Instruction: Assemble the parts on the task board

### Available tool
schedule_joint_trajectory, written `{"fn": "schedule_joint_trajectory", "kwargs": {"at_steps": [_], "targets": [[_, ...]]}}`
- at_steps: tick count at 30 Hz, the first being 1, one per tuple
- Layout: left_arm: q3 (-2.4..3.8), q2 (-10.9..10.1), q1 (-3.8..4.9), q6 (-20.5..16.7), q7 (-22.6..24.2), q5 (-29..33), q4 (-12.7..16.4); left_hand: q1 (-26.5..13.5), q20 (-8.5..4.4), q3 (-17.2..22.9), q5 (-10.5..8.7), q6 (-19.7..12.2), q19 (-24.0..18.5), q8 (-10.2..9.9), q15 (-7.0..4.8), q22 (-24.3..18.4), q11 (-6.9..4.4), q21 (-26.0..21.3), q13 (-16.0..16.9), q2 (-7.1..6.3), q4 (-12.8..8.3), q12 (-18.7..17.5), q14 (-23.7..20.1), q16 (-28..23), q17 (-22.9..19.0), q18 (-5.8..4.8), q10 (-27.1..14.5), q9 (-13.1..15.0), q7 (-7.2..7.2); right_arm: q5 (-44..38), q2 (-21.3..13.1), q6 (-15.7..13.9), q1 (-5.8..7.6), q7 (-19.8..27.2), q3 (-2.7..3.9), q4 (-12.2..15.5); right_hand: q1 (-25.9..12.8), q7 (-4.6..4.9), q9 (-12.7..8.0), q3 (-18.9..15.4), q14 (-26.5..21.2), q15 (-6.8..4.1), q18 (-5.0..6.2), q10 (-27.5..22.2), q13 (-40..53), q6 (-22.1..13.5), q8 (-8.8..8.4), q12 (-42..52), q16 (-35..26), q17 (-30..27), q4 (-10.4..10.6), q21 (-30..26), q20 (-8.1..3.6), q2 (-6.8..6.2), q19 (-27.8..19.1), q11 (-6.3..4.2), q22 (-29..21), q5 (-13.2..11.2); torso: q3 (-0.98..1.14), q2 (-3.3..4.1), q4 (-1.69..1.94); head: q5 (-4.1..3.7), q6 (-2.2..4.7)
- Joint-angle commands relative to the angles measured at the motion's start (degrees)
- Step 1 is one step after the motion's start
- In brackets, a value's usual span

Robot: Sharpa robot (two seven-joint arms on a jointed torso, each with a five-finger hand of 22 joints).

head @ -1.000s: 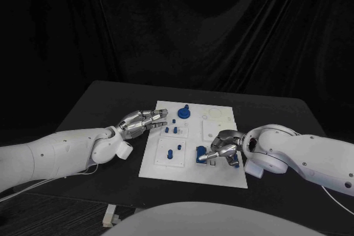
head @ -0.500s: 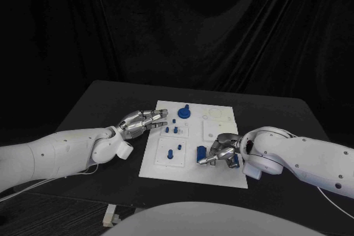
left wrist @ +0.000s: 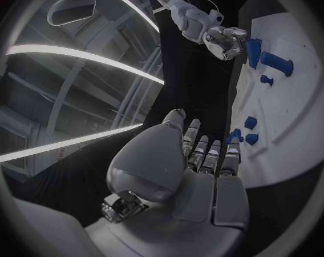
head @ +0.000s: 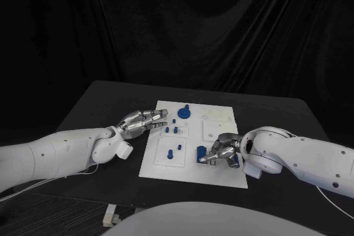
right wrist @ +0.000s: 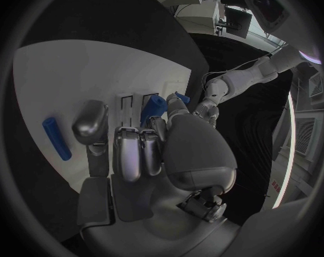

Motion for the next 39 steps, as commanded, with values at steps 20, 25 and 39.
{"fn": "schedule_joint_trajectory", "kwargs": {"at_steps": [20, 25, 39], "targets": [[0.05, 0.13, -0.1, 0.9, 0.13, 0.38, 0.07, -0.35, 0.22, 0.29, -0.05, 0.31, 0.27, 0.35, 0.6, -0.12, 0.3, 0.29, 0.06, 0.0, 0.24, 0.4, 0.15, 0.32, 0.08, 0.53, 0.13, 0.09, 0.1, -0.36, 0.19, 2.25, -0.77, -1.86, 0.02, -0.68, 6.02, -0.47, -3.58, 11.24, 4.55, -0.1, 0.01, 6.17, 15.09, -0.35, -2.65, 0.2, -0.44, 7.41, -4.48, -1.03, -0.24, 2.13, -0.09, -0.15, 6.68, 10.72, 0.01, -0.02, 0.03, 0.26, -0.01], [0.05, 0.14, -0.11, 0.89, 0.04, 0.38, 0.06, -0.35, 0.22, 0.29, -0.05, 0.31, 0.27, 0.35, 0.6, -0.12, 0.3, 0.29, 0.06, 0.0, 0.24, 0.4, 0.15, 0.32, 0.08, 0.53, 0.13, 0.09, 0.1, -0.36, 0.17, 2.15, -0.79, -1.71, 0.02, -0.7, 4.15, -0.42, -3.38, 12.83, 4.57, -0.04, 0.0, 6.17, 15.09, -0.07, -2.65, 0.2, -0.41, 7.45, -3.53, -1.04, -0.16, 2.05, -0.08, -0.07, 6.68, 9.83, -0.01, -0.04, -0.02, 0.35, -0.01], [0.05, 0.13, -0.12, 0.92, -0.11, 0.38, 0.04, -0.31, 0.22, 0.38, -0.01, 0.38, 0.28, 0.38, 0.6, -0.12, 0.32, 0.29, 0.06, 0.06, 0.22, 0.46, 0.18, 0.35, 0.09, 0.53, 0.17, 0.1, 0.1, -0.36, -0.02, 1.05, -0.81, -1.63, 0.02, -0.84, -0.16, -0.55, -2.9, 16.85, 4.57, -0.08, 0.05, 6.17, 15.09, -0.08, -2.83, 0.2, -0.4, 7.48, -0.3, -1.19, -0.19, 2.42, -0.09, -0.18, 6.65, 9.42, 0.0, 0.0, -0.03, 0.41, -0.01]]}}
